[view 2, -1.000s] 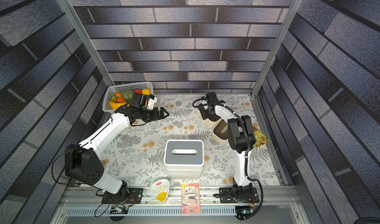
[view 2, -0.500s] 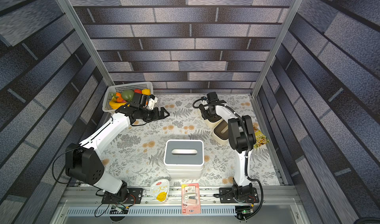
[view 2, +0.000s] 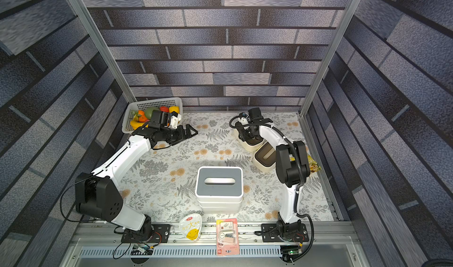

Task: Stack the tissue boxes
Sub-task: Pick up the tissue box from the center of the board.

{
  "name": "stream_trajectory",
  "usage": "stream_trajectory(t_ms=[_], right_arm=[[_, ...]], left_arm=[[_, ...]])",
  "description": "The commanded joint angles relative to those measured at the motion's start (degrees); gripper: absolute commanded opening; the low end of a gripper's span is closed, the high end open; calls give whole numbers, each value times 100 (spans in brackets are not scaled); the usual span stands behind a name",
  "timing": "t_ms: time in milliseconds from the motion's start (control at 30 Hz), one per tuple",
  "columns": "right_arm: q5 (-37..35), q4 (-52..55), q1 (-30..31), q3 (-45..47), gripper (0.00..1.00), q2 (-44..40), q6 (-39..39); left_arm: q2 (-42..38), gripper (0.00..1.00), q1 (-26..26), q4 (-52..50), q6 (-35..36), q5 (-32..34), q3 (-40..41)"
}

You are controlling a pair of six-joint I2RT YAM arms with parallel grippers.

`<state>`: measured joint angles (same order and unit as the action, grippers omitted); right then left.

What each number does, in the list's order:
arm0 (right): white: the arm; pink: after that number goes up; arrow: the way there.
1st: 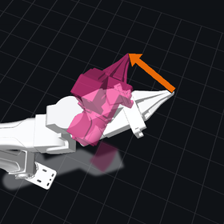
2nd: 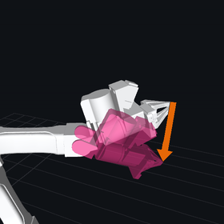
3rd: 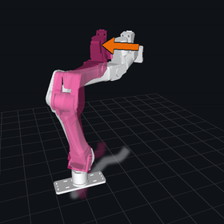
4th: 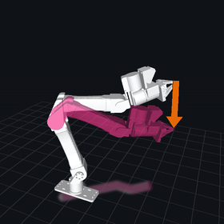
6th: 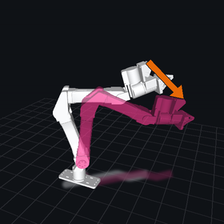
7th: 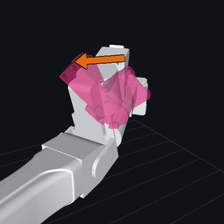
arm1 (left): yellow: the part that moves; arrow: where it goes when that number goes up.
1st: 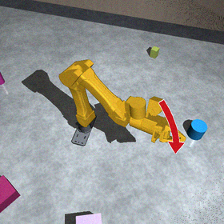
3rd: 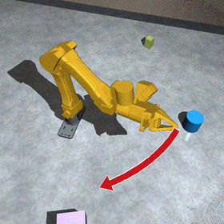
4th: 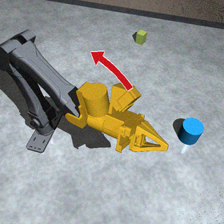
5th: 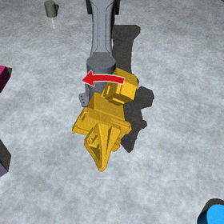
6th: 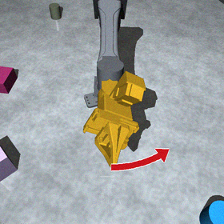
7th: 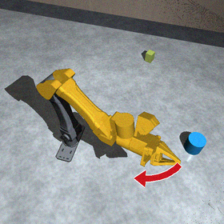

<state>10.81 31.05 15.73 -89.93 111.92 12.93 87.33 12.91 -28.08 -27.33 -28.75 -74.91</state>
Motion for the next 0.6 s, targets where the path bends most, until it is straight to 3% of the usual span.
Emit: stream_trajectory(t_ms=[0,567], right_arm=[[179,42,16,134,41,-662,8],[-244,1065,208,720,42,-2703,68]], left_arm=[[-369,100,11,127,-114,-87,98],[-1054,100,140,493,-531,-671,254]])
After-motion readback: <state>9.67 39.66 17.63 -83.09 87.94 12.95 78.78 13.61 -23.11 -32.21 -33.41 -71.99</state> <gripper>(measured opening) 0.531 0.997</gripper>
